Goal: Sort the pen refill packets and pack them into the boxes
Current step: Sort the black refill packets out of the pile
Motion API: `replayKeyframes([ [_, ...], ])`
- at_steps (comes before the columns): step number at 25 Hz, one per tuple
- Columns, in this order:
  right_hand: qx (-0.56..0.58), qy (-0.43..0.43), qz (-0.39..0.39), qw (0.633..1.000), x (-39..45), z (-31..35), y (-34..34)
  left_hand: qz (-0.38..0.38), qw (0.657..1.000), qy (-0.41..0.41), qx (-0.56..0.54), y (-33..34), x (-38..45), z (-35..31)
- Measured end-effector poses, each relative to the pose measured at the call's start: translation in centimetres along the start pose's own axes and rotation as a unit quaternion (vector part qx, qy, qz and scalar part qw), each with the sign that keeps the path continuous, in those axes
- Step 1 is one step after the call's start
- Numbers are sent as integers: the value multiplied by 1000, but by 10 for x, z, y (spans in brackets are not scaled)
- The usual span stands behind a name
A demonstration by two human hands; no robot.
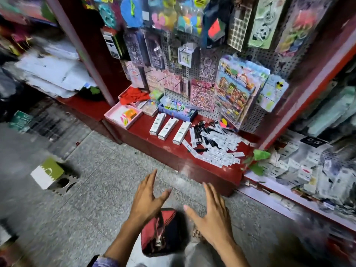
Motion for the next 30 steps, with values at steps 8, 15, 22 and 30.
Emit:
replayKeyframes([
  [8,14,34,27,999,158,12,-25,54,998,26,22,1,164,-44],
  [15,-41,126,-3,991,262,16,16,199,970,128,58,55,321,-61],
  [22,-15,237,-64,969,353,-65,83,269,935,212,90,161,437,-27],
  [30,-202,94,-99,970,500,-258,220,141,892,340,261,381,536,98],
])
Point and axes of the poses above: each hand's wrist, its own x-axis towards the middle knuckle, its own y-axis out of the palm, z = x × y, the point moved 8 cm from there along x, towards the middle knuckle, and after that the axes turned 1 degree about z, right-handed, at the moved point
